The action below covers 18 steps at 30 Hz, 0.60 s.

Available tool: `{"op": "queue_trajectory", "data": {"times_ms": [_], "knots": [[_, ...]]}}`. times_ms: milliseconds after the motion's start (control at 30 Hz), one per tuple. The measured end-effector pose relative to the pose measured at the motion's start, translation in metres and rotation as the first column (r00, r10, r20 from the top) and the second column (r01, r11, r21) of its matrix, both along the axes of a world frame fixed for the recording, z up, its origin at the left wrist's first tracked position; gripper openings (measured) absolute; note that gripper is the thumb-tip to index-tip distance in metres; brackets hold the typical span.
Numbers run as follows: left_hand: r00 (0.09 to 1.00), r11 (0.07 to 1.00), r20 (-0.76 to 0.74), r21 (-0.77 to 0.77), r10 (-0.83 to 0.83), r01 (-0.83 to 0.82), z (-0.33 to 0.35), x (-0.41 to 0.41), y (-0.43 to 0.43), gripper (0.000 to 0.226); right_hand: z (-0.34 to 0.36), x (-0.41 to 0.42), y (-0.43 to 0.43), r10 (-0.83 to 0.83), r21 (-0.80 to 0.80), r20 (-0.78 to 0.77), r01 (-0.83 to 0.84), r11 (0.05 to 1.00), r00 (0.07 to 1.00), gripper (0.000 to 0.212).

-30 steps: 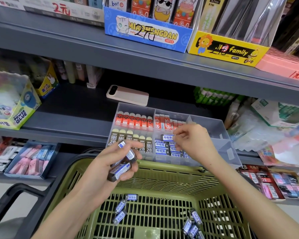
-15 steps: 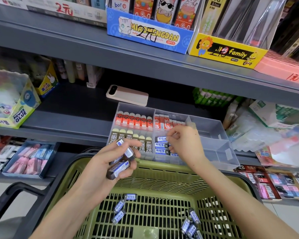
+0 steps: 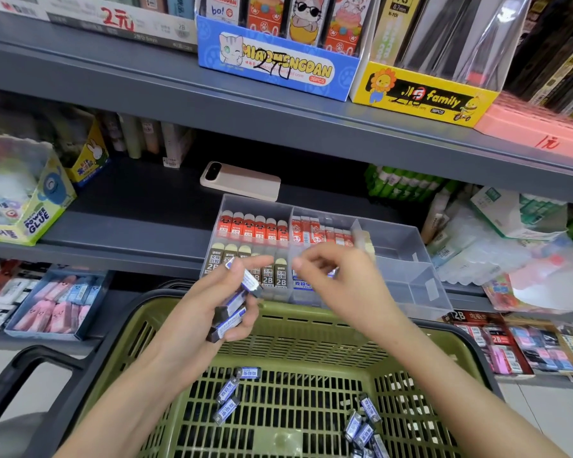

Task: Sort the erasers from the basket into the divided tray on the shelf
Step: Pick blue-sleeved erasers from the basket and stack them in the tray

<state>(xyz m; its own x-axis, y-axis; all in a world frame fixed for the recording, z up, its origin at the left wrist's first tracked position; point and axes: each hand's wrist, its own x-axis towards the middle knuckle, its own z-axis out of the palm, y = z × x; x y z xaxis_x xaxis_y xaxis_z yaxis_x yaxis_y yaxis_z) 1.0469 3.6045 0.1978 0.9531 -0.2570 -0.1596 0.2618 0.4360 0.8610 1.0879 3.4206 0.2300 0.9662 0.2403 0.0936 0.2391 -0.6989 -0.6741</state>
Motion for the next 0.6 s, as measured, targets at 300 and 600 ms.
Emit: {"op": "queue_trajectory", "data": {"times_ms": [300, 600], "knots": [[1.0, 0.998, 0.018, -0.059, -0.019, 0.02, -0.001, -0.004, -0.006, 0.027, 0.009, -0.034, 0.03, 0.059, 0.435, -0.248, 0.057, 0.899, 0.967, 0.009], [0.99, 0.99, 0.018, 0.028, -0.14, 0.14, -0.002, -0.008, -0.009, 0.025, 0.029, 0.0, -0.025, 0.073, 0.63, -0.24, 0.098, 0.77, 0.968, 0.026]]}}
